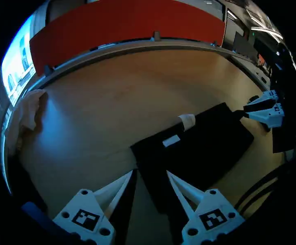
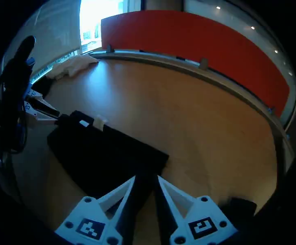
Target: Fold towel
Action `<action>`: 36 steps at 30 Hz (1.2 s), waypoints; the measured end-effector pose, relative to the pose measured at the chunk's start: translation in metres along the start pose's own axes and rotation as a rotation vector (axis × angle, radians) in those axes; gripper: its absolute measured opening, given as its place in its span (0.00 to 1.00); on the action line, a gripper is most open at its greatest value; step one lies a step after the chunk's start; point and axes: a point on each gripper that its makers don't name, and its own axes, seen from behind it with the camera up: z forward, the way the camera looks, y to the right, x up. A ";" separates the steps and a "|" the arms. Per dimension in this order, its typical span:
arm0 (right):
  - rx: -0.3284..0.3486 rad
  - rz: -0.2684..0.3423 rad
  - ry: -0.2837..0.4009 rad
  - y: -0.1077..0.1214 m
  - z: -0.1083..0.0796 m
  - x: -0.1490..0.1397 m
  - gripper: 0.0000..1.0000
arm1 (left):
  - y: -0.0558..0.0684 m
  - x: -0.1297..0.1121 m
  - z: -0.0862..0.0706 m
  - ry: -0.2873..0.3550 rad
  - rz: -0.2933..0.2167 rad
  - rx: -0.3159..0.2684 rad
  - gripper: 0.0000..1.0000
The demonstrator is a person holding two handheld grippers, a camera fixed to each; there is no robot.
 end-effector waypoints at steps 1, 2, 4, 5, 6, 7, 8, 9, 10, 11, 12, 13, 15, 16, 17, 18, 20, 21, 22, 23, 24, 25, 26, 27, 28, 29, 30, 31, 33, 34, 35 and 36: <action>-0.003 -0.002 -0.001 0.001 0.001 0.000 0.30 | -0.001 0.000 0.000 0.001 0.003 0.004 0.50; -0.007 -0.005 -0.001 0.001 0.001 0.000 0.32 | -0.003 0.001 0.000 0.003 0.006 0.008 0.54; -0.016 -0.010 -0.002 0.003 0.002 0.001 0.36 | -0.006 0.001 0.000 0.005 0.010 0.018 0.57; -0.022 -0.013 -0.002 0.004 0.003 0.002 0.39 | -0.008 0.001 0.000 0.005 0.011 0.022 0.59; -0.027 -0.015 -0.002 0.005 0.003 0.002 0.43 | -0.009 0.001 0.000 0.006 0.012 0.027 0.60; -0.035 -0.017 -0.002 0.007 0.003 0.002 0.48 | -0.011 0.001 0.000 0.006 0.009 0.032 0.61; -0.042 -0.018 -0.001 0.008 0.004 0.002 0.53 | -0.013 0.000 0.000 0.007 0.006 0.037 0.63; -0.048 -0.020 -0.001 0.010 0.004 0.002 0.58 | -0.015 0.000 -0.001 0.008 0.003 0.042 0.65; -0.052 -0.021 -0.001 0.011 0.004 0.002 0.62 | -0.017 -0.001 -0.001 0.008 -0.002 0.048 0.66; -0.056 -0.023 -0.002 0.011 0.004 0.002 0.63 | -0.019 -0.001 -0.001 0.008 -0.007 0.052 0.70; -0.060 -0.024 -0.002 0.012 0.005 0.002 0.64 | -0.021 -0.002 -0.001 0.008 -0.012 0.057 0.73; -0.061 -0.025 0.002 0.012 0.004 0.002 0.66 | -0.022 -0.001 -0.002 0.011 -0.019 0.057 0.78; -0.064 -0.025 0.008 0.012 0.004 0.004 0.77 | -0.023 0.000 -0.004 0.017 -0.032 0.057 0.89; -0.068 -0.025 0.012 0.013 0.003 0.005 0.85 | -0.024 0.000 -0.005 0.019 -0.041 0.056 0.94; -0.073 -0.026 0.015 0.014 0.002 0.005 0.92 | -0.024 0.000 -0.005 0.022 -0.050 0.055 0.94; -0.077 -0.026 0.019 0.015 0.002 0.006 0.97 | -0.025 0.000 -0.006 0.024 -0.058 0.054 0.94; -0.078 -0.026 0.020 0.015 0.001 0.005 0.97 | -0.027 0.000 -0.008 0.030 -0.073 0.057 0.94; -0.079 -0.026 0.020 0.015 0.000 0.005 0.97 | -0.028 0.000 -0.009 0.033 -0.079 0.059 0.94; -0.077 -0.026 0.021 0.014 0.000 0.005 0.97 | -0.029 -0.001 -0.010 0.034 -0.083 0.060 0.94; -0.075 -0.027 0.022 0.014 -0.001 0.005 0.97 | -0.029 -0.001 -0.010 0.035 -0.086 0.061 0.94; -0.074 -0.027 0.022 0.013 -0.001 0.005 0.97 | -0.030 -0.001 -0.011 0.036 -0.089 0.062 0.94; -0.073 -0.028 0.024 0.012 -0.002 0.005 0.97 | -0.031 -0.003 -0.013 0.036 -0.090 0.065 0.94; -0.072 -0.030 0.025 0.012 -0.002 0.005 0.97 | -0.032 -0.004 -0.014 0.035 -0.092 0.068 0.94; -0.071 -0.031 0.026 0.011 -0.002 0.005 0.97 | -0.032 -0.005 -0.015 0.035 -0.093 0.071 0.94; -0.068 -0.032 0.027 0.010 -0.003 0.006 0.97 | -0.033 -0.007 -0.016 0.034 -0.096 0.075 0.94; -0.066 -0.034 0.028 0.009 -0.003 0.006 0.97 | -0.034 -0.009 -0.018 0.033 -0.098 0.079 0.94; -0.064 -0.035 0.029 0.008 -0.004 0.006 0.97 | -0.034 -0.010 -0.019 0.032 -0.101 0.082 0.94; -0.060 -0.037 0.030 0.006 -0.004 0.007 0.97 | -0.035 -0.013 -0.021 0.031 -0.106 0.086 0.94; -0.053 -0.039 0.032 0.003 -0.004 0.007 0.97 | -0.036 -0.018 -0.025 0.028 -0.117 0.092 0.94; -0.050 -0.041 0.033 0.001 -0.004 0.007 0.97 | -0.038 -0.021 -0.027 0.027 -0.124 0.096 0.94; -0.046 -0.042 0.033 -0.001 -0.004 0.007 0.97 | -0.039 -0.024 -0.029 0.027 -0.131 0.099 0.94; -0.043 -0.043 0.034 -0.003 -0.004 0.008 0.97 | -0.039 -0.027 -0.032 0.026 -0.138 0.102 0.94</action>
